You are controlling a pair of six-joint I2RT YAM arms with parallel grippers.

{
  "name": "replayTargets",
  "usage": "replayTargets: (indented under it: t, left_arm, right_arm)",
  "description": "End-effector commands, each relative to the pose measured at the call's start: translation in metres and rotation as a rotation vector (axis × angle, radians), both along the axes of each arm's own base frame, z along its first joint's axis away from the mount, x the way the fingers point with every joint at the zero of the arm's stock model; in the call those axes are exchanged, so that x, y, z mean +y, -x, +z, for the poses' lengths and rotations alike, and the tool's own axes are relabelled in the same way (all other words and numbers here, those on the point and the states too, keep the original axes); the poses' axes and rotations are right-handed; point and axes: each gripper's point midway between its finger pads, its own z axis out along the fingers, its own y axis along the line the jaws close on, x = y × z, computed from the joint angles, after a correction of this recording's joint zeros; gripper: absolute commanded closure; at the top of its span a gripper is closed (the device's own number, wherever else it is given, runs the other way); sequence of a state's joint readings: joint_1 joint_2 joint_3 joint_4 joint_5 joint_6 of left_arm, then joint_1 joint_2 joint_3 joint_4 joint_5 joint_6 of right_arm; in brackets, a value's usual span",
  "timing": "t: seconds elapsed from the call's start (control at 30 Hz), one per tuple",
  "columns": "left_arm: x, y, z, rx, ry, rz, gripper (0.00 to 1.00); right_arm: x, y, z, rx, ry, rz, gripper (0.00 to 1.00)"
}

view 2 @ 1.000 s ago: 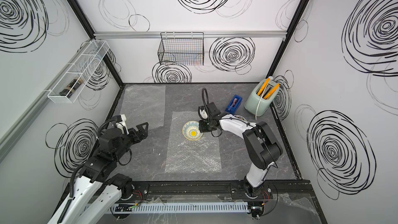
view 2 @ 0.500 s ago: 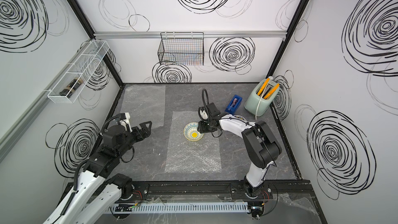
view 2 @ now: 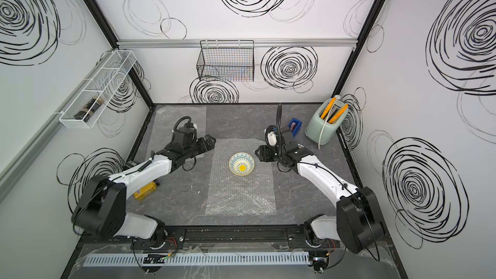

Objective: Wrap bowls in bubble wrap
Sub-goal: Wrap the bowl in bubble wrap.

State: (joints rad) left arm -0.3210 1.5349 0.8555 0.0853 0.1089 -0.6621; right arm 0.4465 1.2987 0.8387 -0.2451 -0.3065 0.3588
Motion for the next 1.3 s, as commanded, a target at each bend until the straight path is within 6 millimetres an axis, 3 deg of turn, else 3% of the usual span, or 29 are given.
replayTargets:
  t: [0.0,0.13,0.27,0.53,0.7,0.87,1.0,1.17,1.27]
  left_arm:
    - [-0.016,-0.038,0.006,-0.078,0.016,-0.023,0.1]
    - [-0.017,-0.061,-0.022,-0.027,-0.014,-0.014,0.16]
    - [-0.019,-0.07,-0.048,0.024,-0.046,-0.014,0.17]
    - [-0.034,-0.063,-0.089,0.112,-0.09,-0.061,0.24]
    - [-0.041,-0.063,-0.102,0.126,-0.095,-0.083,0.33]
    - [-0.046,-0.071,-0.088,0.061,-0.054,-0.098,0.56]
    - [-0.055,-0.072,-0.059,-0.032,-0.003,-0.122,0.75]
    - [-0.069,-0.056,-0.014,-0.176,0.073,-0.182,1.0]
    - [-0.075,-0.037,0.015,-0.257,0.136,-0.216,1.0]
  right_arm:
    - [-0.007,0.007,-0.001,0.008,-0.029,-0.008,0.39]
    - [-0.012,0.014,-0.006,0.018,-0.033,-0.011,0.39]
    - [-0.013,0.016,-0.007,0.017,-0.037,-0.007,0.39]
    - [-0.013,0.012,-0.009,0.022,-0.035,-0.013,0.4]
    - [-0.015,0.01,-0.006,0.018,-0.045,-0.019,0.4]
    - [-0.017,0.01,-0.007,0.024,-0.051,-0.026,0.4]
    - [-0.018,0.009,-0.01,0.031,-0.063,-0.03,0.41]
    - [-0.021,0.008,-0.012,0.037,-0.071,-0.042,0.41]
    - [-0.023,0.006,-0.012,0.038,-0.078,-0.049,0.41]
